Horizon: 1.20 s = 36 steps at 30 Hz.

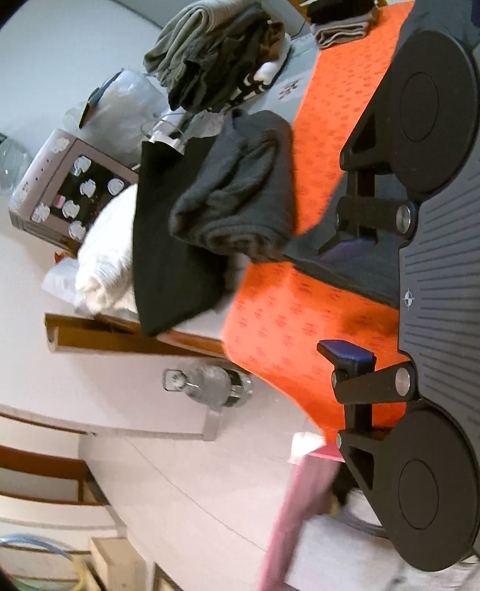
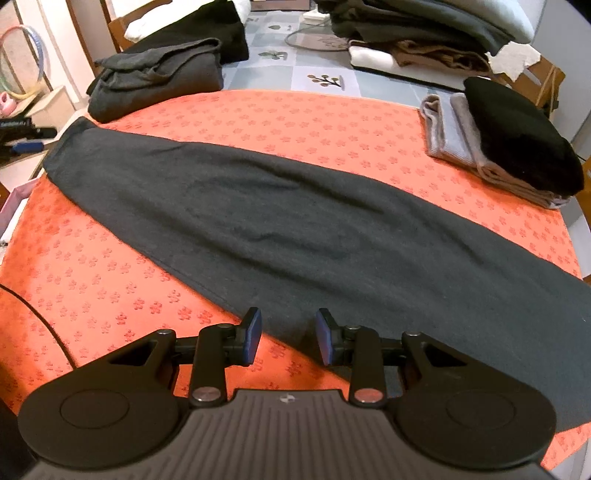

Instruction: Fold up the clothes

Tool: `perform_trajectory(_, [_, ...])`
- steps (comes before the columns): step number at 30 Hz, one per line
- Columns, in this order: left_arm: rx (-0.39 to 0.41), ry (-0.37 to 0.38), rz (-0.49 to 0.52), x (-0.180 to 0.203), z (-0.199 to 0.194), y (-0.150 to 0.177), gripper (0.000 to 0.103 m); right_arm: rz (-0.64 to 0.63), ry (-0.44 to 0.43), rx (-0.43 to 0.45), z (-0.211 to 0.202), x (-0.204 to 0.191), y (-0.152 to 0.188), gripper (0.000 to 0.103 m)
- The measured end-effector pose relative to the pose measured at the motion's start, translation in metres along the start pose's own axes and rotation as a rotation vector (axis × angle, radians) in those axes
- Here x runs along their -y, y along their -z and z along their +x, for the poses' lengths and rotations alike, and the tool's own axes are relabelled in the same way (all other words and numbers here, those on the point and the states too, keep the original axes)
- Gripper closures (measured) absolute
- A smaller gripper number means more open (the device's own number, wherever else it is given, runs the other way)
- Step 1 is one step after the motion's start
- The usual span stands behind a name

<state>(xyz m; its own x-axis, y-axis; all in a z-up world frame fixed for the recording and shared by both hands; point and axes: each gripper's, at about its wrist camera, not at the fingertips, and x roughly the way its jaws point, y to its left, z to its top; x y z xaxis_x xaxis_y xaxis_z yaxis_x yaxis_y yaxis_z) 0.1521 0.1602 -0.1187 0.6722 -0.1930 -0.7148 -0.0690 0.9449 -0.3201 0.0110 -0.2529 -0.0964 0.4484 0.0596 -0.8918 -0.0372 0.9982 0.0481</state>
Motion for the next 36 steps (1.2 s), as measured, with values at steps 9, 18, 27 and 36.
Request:
perform_trajectory(9, [-0.024, -0.054, -0.034, 0.01, -0.002, 0.041, 0.054, -0.017, -0.015, 0.009, -0.002, -0.007, -0.001, 0.065])
perform_trajectory(18, [0.027, -0.097, 0.017, 0.034, 0.008, 0.048, 0.093, 0.01, -0.006, 0.015, -0.006, -0.005, 0.007, 0.064])
perform_trajectory(27, [0.131, 0.067, 0.316, 0.105, -0.024, 0.05, 0.093, 0.112, -0.042, 0.05, -0.015, 0.003, 0.005, 0.064])
perform_trajectory(36, [0.101, 0.159, 0.543, 0.158, -0.027, 0.078, 0.093, 0.404, -0.405, 0.125, -0.01, 0.013, -0.043, 0.048])
